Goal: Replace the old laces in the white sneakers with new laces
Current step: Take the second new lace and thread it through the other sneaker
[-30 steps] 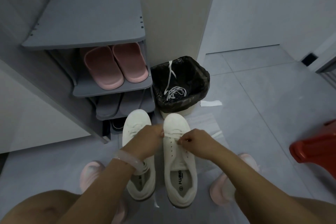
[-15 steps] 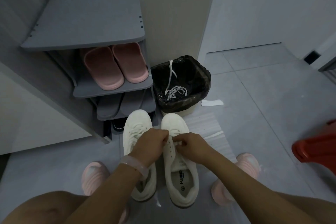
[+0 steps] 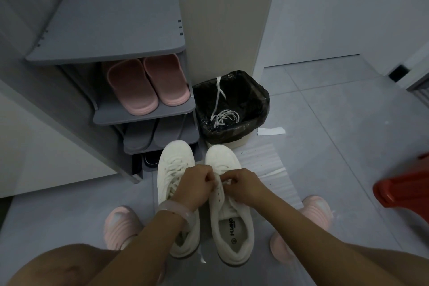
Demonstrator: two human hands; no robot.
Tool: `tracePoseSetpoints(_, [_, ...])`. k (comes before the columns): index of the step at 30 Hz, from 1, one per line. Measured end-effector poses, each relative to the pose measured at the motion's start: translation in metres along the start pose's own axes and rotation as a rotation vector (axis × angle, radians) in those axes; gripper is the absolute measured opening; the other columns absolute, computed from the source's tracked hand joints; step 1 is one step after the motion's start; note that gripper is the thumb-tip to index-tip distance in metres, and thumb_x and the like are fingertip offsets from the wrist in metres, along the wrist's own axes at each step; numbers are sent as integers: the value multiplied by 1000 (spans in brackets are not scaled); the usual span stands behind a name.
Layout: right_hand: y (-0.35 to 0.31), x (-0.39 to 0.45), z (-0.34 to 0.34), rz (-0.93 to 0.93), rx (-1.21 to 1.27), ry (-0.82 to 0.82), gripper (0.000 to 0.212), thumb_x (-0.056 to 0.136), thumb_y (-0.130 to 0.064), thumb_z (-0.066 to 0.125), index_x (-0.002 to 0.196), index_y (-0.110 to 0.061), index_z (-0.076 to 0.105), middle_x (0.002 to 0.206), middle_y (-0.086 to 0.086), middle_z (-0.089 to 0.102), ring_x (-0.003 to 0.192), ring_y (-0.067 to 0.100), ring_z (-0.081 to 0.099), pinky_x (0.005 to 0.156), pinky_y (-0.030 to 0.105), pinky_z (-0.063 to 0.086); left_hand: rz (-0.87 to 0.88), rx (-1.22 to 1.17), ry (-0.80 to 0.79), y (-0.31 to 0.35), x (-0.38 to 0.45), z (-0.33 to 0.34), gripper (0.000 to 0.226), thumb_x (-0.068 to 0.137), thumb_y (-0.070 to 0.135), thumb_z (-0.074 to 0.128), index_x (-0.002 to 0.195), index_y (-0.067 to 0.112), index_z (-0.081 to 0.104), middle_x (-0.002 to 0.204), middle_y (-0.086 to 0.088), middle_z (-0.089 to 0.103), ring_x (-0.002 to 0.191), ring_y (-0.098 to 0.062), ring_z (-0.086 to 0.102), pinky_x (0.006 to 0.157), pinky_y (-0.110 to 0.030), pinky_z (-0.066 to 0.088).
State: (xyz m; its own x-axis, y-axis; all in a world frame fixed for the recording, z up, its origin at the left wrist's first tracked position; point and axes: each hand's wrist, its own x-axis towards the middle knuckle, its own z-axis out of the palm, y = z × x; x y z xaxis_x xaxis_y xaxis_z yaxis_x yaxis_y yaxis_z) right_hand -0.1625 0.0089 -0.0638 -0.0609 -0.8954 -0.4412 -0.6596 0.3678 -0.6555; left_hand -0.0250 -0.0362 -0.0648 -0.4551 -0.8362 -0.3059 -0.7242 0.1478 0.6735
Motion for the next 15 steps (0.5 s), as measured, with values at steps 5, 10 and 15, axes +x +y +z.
tracePoseSetpoints(5, [2, 3, 4, 9, -15, 2, 22, 90, -21, 55, 106, -14, 69, 75, -9, 58, 70, 7, 49, 58, 18, 35, 68, 260, 1, 11, -6, -9, 23, 89, 33, 53, 84, 12, 62, 87, -2, 54, 91, -20, 50, 79, -31, 40])
tracePoseSetpoints(10, [4, 2, 7, 16, 49, -14, 18, 90, -15, 52, 95, -11, 69, 89, 4, 65, 77, 11, 52, 56, 9, 35, 58, 302, -93, 27, -21, -8, 27, 88, 27, 51, 62, 17, 50, 67, 4, 52, 67, -11, 52, 60, -20, 35])
tracePoseSetpoints(15, [1, -4, -33, 79, 665, 436, 32, 93, 2, 43, 70, -18, 55, 72, -3, 54, 66, 11, 51, 69, 28, 47, -85, 149, -190, 25, -17, -11, 40, 83, 15, 52, 46, 12, 36, 47, 1, 41, 45, -11, 38, 48, -21, 32])
